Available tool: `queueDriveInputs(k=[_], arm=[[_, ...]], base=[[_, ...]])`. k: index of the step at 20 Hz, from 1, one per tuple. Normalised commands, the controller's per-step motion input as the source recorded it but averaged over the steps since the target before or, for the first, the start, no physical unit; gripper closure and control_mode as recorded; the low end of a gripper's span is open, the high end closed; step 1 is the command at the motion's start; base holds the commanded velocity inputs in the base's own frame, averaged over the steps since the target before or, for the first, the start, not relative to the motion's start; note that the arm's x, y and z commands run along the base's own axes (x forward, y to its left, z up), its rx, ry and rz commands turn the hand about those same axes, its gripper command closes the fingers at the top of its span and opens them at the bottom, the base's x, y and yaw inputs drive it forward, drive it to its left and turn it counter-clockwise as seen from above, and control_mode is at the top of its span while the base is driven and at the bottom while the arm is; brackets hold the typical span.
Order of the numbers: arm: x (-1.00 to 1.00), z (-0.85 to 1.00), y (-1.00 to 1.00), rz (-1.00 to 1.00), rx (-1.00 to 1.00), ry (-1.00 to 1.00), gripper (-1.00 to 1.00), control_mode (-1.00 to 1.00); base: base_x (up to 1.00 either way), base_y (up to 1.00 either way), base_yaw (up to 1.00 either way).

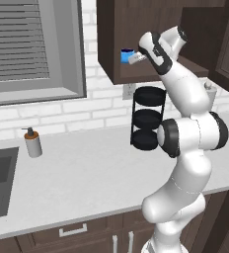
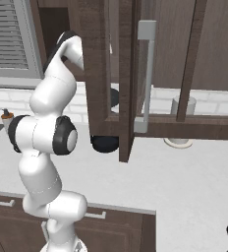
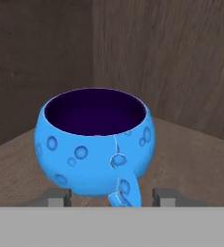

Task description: Gather all objects into one cabinet and sort the glasses and bowls to opposite sides.

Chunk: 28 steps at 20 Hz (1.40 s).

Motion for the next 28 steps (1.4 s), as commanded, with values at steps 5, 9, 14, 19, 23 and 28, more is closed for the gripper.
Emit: queueDriveInputs(k=[5, 9, 14, 19, 23, 28], arm=[[0.0, 0.0, 0.0, 0.0, 0.0, 0.0, 1.0, -1.0], [-0.05, 0.0, 0.0, 0.0, 0.0, 0.0, 1.0, -1.0], [-0.24, 0.0, 0.0, -0.02, 0.0, 0.0, 1.0, -1.0], [-0.39, 0.0, -0.02, -0.09, 0.0, 0.0, 1.0, -1.0], [-0.48, 0.0, 0.0, -0.11, 0.0, 0.0, 1.0, -1.0], [-0.52, 0.0, 0.0, -0.14, 0.0, 0.0, 1.0, -1.0]], base=[[0.0, 0.0, 0.0], [0.0, 0.0, 0.0], [0.0, 0.0, 0.0], [0.0, 0.0, 0.0], [0.0, 0.0, 0.0], [0.0, 0.0, 0.0]])
